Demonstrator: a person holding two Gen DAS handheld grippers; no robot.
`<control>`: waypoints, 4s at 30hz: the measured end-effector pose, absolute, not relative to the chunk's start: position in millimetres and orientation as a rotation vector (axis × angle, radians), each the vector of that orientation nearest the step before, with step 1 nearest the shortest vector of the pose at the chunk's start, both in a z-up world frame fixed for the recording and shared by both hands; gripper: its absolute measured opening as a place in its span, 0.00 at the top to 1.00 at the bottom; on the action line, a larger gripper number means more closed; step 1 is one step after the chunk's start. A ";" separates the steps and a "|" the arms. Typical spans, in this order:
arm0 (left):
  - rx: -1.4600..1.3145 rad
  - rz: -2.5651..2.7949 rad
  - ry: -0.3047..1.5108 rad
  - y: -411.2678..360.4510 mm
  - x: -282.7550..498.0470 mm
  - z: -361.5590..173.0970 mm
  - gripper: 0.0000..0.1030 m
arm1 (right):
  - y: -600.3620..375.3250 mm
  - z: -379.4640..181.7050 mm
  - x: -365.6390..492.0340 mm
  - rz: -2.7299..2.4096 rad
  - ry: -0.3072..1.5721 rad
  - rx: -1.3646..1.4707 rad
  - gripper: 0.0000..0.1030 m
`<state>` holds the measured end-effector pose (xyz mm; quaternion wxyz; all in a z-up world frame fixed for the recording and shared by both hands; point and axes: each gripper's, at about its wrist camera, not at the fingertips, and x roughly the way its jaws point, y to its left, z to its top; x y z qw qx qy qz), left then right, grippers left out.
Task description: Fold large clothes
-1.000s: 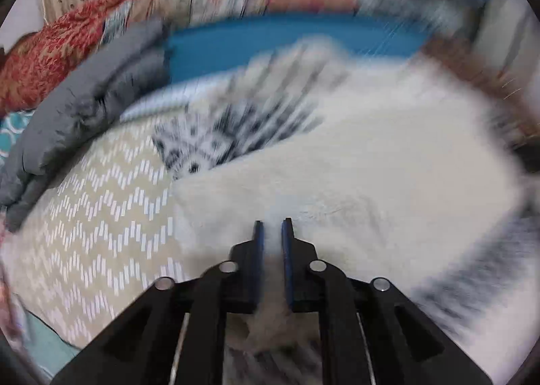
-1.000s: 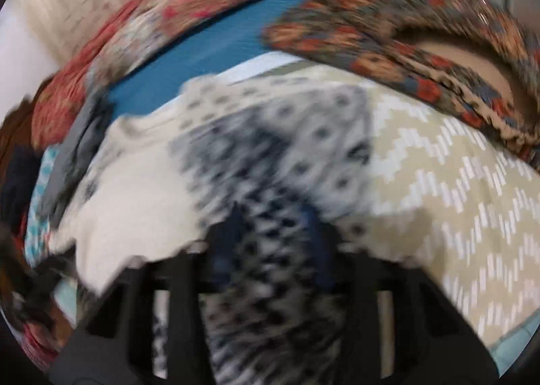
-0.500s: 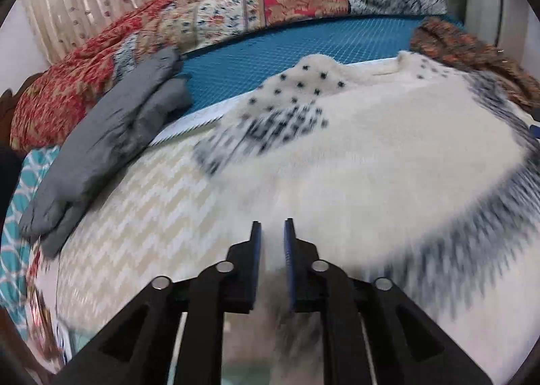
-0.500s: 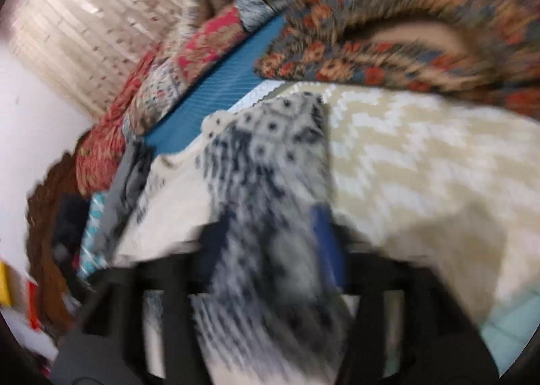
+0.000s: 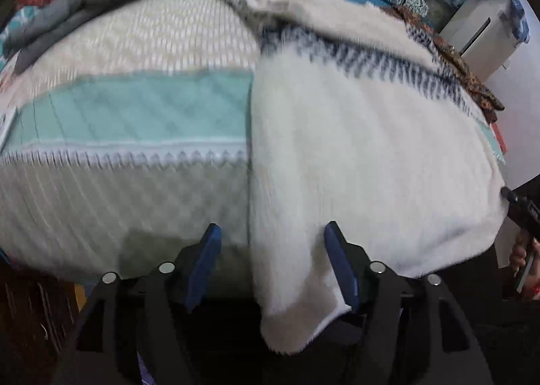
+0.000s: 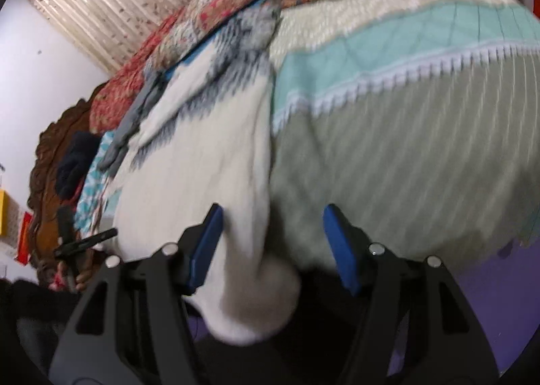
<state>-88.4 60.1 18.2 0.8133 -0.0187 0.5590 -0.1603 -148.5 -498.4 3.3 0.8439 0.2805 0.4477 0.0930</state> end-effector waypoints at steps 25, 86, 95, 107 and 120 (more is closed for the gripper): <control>-0.510 -0.668 1.203 96.5 -129.7 58.1 0.45 | -485.6 81.0 -177.9 0.614 0.783 0.687 0.91; -0.113 -0.368 1.244 -10.2 54.9 34.0 0.55 | -425.1 52.4 30.6 0.009 0.880 0.126 0.96; -0.141 -0.351 1.234 1.1 56.9 35.0 0.55 | -508.2 61.4 -9.1 -0.160 0.735 0.475 0.93; -0.057 -0.271 1.208 -10.7 70.1 48.3 0.55 | -449.2 44.8 47.2 -0.066 0.892 0.304 0.85; -0.271 -0.240 1.123 93.9 23.2 79.2 0.80 | -497.7 66.7 -62.8 0.098 0.749 0.605 0.55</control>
